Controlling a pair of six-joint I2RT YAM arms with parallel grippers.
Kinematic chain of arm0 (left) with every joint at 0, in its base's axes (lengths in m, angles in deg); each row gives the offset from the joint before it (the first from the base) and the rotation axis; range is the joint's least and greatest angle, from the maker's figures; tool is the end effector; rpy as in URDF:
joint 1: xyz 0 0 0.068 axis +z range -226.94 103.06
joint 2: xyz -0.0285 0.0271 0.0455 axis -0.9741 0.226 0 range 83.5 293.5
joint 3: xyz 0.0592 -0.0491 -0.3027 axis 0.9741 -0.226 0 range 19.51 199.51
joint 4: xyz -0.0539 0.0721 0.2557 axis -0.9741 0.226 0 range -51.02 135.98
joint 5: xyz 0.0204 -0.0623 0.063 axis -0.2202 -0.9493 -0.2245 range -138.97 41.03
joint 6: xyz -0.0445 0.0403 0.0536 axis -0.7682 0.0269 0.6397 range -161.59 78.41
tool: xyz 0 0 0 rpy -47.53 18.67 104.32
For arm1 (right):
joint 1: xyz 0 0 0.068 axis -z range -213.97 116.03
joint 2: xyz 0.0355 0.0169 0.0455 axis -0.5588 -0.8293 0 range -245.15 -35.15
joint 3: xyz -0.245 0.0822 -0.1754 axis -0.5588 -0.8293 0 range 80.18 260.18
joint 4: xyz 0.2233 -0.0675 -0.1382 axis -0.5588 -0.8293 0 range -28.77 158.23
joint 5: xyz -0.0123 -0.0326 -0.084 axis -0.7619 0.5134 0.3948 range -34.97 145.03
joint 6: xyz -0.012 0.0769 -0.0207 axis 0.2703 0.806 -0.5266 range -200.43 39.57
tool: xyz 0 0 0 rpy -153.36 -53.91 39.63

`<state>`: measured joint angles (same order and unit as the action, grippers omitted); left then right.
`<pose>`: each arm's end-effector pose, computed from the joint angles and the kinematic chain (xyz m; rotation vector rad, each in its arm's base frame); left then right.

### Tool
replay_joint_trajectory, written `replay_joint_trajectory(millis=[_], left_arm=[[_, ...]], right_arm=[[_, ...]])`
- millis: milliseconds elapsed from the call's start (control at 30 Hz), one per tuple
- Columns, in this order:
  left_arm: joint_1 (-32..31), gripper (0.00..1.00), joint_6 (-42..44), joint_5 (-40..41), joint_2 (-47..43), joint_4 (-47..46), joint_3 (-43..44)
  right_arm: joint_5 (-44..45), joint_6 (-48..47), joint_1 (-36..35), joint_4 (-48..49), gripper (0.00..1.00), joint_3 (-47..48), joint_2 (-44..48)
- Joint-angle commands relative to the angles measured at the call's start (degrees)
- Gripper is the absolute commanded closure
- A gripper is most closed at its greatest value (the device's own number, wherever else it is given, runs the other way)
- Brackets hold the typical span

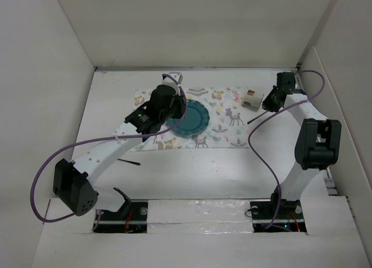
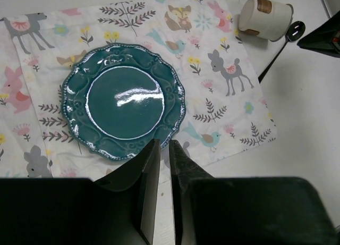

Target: Set the dinner table for one person

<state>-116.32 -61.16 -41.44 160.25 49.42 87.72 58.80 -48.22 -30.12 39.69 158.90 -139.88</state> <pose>0.2737 -0.2129 0.3850 0.2439 1.9251 -0.5695 0.4352 -0.0339 0.2333 0.8064 2.3915 0.1171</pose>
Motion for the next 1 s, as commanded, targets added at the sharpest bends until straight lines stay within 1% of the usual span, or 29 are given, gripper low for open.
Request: replay_joint_trajectory(millis=[0, 33, 67, 100, 133, 167, 200, 300, 367, 467, 533, 633, 700, 800, 833, 867, 967], left_arm=[[-0.1, 0.89, 0.1, -0.4, -1.6, -2.0, -1.1], [-0.1, 0.89, 0.1, -0.7, -1.6, -2.1, -1.3], [-0.1, 0.89, -0.1, -0.7, -1.6, -2.1, -1.4], [-0.1, 0.89, -0.1, -0.8, -1.7, -2.1, -1.5], [-0.1, 0.89, -0.1, -0.9, -1.5, -2.0, -1.3], [-0.1, 0.89, -0.1, -0.9, -1.5, -1.9, -1.2], [-0.1, 0.89, -0.1, -1.0, -1.3, -1.7, -1.1], [-0.1, 0.89, 0.1, -1.0, -1.0, -1.3, -0.4], [-0.1, 0.89, 0.1, -0.9, -0.9, -1.1, -0.4], [-0.1, 0.89, -0.1, -1.0, -0.6, -0.6, -0.6], [-0.1, 0.89, -0.3, -1.1, -0.5, -0.3, -0.8], [-0.1, 0.89, -0.8, -1.0, 0.0, 0.5, -0.8], [-0.1, 0.89, -1.1, -1.0, 0.5, 1.3, -0.6], [-0.1, 0.9, -1.3, -0.9, 1.3, 2.6, 0.3], [-0.1, 0.89, -1.3, -0.8, 1.6, 3.3, 0.8], [-0.1, 0.9, -1.5, -0.5, 2.0, 3.7, 1.1], [-0.7, 0.9, -2.0, 0.9, 3.4, 4.8, 2.3]], right_arm=[[-3.1, 1.5, 1.7, 7.4, 0.87, -4.0, 7.1], [-6.2, 1.8, 2.4, 11.0, 0.87, -6.6, 8.5], [-7.4, 2.2, 3.0, 12.8, 0.84, -7.7, 8.7], [-9.1, 2.2, 4.1, 14.8, 0.73, -8.4, 8.3], [-12.7, 2.1, 4.7, 16.1, 0.65, -7.6, 7.7], [-13.7, 2.0, 5.3, 15.9, 0.58, -6.7, 5.4], [-14.3, 1.9, 6.1, 15.6, 0.46, -5.3, 4.1], [-18.7, 1.5, 6.9, 17.4, 0.38, -0.6, -0.9], [-22.0, 1.5, 8.2, 19.3, 0.36, 2.6, -4.4], [-24.9, 2.2, 8.2, 21.6, 0.34, 5.7, -7.8], [-27.6, 3.6, 8.7, 25.1, 0.34, 7.5, -10.9], [-28.2, 4.4, 8.7, 28.0, 0.33, 9.5, -14.3], [-27.1, 5.1, 8.7, 27.9, 0.32, 12.2, -16.7], [-27.6, 5.1, 8.7, 26.6, 0.31, 19.2, -22.6], [-27.8, 4.7, 8.7, 25.4, 0.31, 23.1, -24.0], [-27.8, 4.1, 8.7, 24.6, 0.31, 25.1, -26.6], [-27.9, 3.0, 7.5, 23.9, 0.33, 30.2, -29.6]])
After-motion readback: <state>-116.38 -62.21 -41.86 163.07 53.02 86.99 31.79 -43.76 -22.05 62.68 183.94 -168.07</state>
